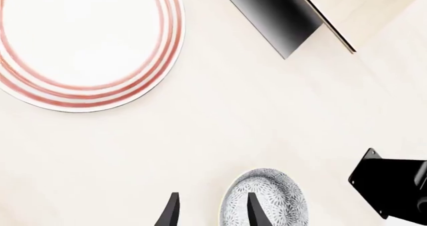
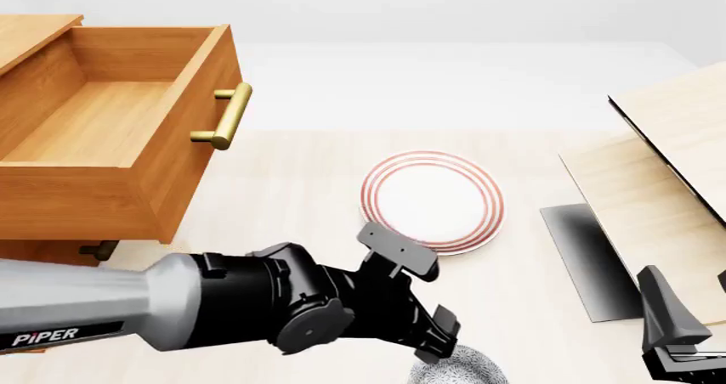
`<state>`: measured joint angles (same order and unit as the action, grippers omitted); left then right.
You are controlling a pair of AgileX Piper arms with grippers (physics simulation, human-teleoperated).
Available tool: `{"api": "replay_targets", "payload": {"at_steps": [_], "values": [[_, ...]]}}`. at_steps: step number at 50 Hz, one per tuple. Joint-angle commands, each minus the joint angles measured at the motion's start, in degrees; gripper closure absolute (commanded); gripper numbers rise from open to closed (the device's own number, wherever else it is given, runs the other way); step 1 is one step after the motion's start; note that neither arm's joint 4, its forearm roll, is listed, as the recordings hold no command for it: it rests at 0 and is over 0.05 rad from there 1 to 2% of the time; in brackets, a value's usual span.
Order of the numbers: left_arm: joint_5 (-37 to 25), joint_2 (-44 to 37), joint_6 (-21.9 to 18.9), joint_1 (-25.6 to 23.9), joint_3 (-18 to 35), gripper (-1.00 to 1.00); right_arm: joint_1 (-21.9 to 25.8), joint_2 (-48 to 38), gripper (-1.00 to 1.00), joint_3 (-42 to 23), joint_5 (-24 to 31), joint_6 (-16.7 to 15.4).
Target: Open the top drawer of the cabinet and put the bowl in it.
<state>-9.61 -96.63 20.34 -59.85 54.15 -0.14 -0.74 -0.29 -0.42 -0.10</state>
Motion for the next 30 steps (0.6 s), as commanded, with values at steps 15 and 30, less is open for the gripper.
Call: {"api": "replay_targets", "payload": {"at_steps": [15,30], "values": [[2.6,-5.2,2.7,-1.3,-0.7,-1.0,0.0,0.3,-1.0,0.0,0.3,0.0],[3.7,-8.8,4.5,-2.7,0.3,-1.0,0.0,0.1,-1.0,0.0,0.1,0.0]]}}
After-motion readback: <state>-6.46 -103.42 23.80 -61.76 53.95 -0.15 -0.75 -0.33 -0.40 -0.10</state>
